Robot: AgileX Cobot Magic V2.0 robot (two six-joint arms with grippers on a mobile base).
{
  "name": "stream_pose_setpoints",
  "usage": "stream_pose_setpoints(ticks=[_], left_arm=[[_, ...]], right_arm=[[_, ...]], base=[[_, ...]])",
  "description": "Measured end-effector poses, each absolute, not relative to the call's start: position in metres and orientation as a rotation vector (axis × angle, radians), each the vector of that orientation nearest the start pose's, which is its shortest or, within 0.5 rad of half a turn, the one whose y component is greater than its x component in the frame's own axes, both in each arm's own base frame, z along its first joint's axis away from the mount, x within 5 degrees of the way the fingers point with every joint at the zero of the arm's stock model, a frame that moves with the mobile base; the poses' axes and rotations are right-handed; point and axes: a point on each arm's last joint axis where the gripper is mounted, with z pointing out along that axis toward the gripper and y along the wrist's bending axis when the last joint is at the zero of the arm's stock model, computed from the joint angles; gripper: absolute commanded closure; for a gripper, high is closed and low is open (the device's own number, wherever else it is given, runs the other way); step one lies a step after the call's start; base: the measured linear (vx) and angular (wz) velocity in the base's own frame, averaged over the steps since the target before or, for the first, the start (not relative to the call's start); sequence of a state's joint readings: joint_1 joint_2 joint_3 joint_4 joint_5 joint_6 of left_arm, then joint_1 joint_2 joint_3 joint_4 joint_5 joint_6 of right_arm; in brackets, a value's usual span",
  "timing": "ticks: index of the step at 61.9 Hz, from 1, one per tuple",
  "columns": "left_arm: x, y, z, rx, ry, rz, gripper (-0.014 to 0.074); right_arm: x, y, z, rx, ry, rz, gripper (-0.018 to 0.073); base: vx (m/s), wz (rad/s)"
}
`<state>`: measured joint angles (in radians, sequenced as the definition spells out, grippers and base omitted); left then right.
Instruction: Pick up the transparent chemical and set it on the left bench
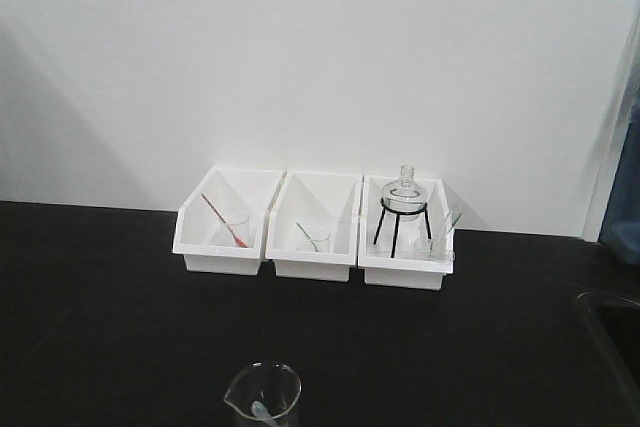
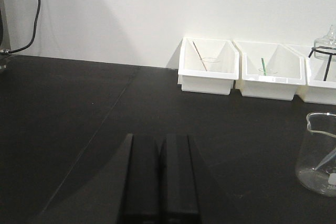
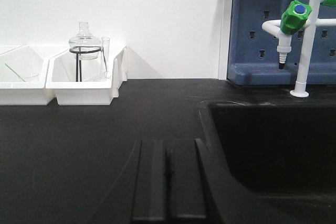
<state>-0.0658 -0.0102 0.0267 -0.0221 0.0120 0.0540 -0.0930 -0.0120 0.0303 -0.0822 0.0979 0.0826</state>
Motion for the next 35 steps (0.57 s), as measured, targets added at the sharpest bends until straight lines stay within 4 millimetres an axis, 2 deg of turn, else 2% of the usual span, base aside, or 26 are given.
stream_pose_setpoints(ticks=[35], left_arm=[[0.0565, -0.0038, 0.2036, 0.074, 1.510, -0.027, 0.0600]], right_arm=[[0.0564, -0.0060, 0.1947, 0.084, 1.598, -0.076, 0.0567]], base=[[0.00, 0.00]])
